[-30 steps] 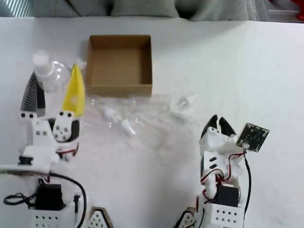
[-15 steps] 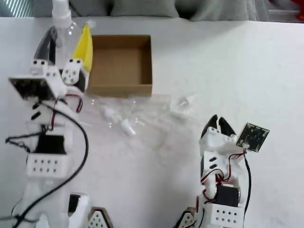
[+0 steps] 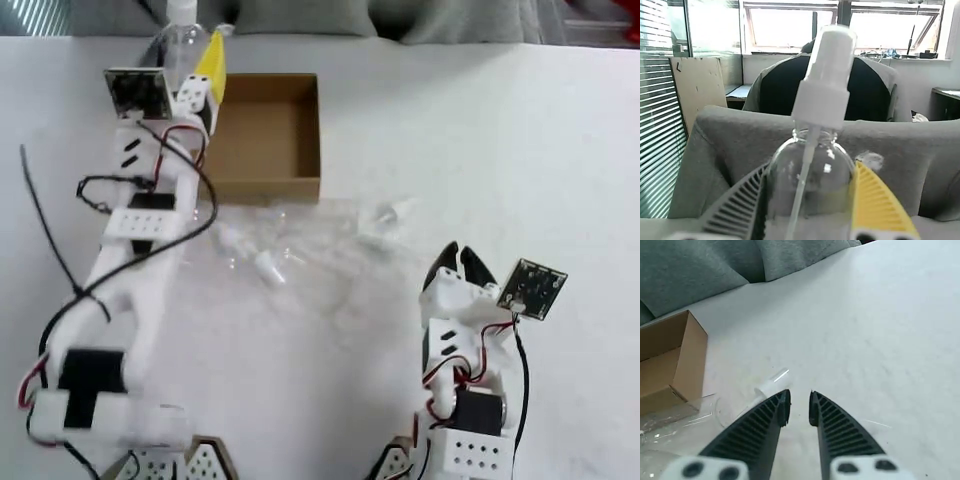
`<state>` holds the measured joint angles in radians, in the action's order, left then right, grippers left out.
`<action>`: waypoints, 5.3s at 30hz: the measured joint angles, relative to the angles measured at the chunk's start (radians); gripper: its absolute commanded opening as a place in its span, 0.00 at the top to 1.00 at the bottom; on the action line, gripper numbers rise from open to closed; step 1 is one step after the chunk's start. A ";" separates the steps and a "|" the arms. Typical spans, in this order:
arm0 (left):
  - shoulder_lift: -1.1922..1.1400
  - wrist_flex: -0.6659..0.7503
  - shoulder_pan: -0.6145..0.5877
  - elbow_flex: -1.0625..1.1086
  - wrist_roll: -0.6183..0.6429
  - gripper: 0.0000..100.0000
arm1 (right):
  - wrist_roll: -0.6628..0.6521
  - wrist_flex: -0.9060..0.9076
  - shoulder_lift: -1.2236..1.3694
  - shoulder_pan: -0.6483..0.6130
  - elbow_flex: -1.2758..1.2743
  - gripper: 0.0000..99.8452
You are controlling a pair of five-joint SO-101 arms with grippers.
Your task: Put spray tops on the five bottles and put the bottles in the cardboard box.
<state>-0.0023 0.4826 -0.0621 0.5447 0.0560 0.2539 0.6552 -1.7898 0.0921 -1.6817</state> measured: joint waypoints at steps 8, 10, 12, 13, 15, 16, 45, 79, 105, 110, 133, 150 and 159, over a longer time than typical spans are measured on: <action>-0.345 0.044 0.000 -0.272 0.000 0.89 | 0.000 0.000 0.000 0.000 0.000 0.95; -0.410 0.044 0.000 -0.331 0.000 0.89 | 0.000 0.000 0.000 0.000 0.000 0.95; -0.466 0.044 0.000 -0.381 0.000 0.89 | 0.000 0.000 0.000 0.000 0.000 0.95; -0.494 0.044 0.000 -0.405 0.000 0.89 | 0.000 0.000 0.000 0.000 0.000 0.95; -0.549 0.044 0.000 -0.453 0.000 0.89 | 0.000 0.000 0.000 0.000 0.000 0.95; -0.578 0.048 0.000 -0.477 0.000 0.89 | 0.000 0.000 0.000 0.000 0.000 0.95; -1.220 0.048 -0.034 -1.125 0.000 0.89 | 0.000 0.000 0.000 0.000 0.000 0.95; -1.289 0.040 -0.044 -1.200 0.106 0.75 | 0.000 0.000 0.000 0.000 0.000 0.95; -1.237 -0.187 -0.054 -1.212 0.110 0.62 | -0.069 0.000 0.000 -0.005 0.000 0.95; -1.227 -0.224 -0.055 -1.215 0.110 0.62 | -0.069 0.000 0.000 -0.005 0.000 0.95; -0.930 -0.778 -0.071 -1.215 0.112 0.62 | -0.069 0.000 0.000 -0.005 0.000 0.95; -0.629 -1.462 -0.087 -1.215 0.112 0.62 | -0.069 0.000 0.000 -0.005 0.000 0.95; -0.427 -1.811 -0.100 -1.215 0.112 0.62 | -0.069 0.000 0.000 -0.005 0.000 0.95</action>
<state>-0.4289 -1.3280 -0.1619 -0.6705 0.1680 0.1849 0.6552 -1.7898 0.0875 -1.6817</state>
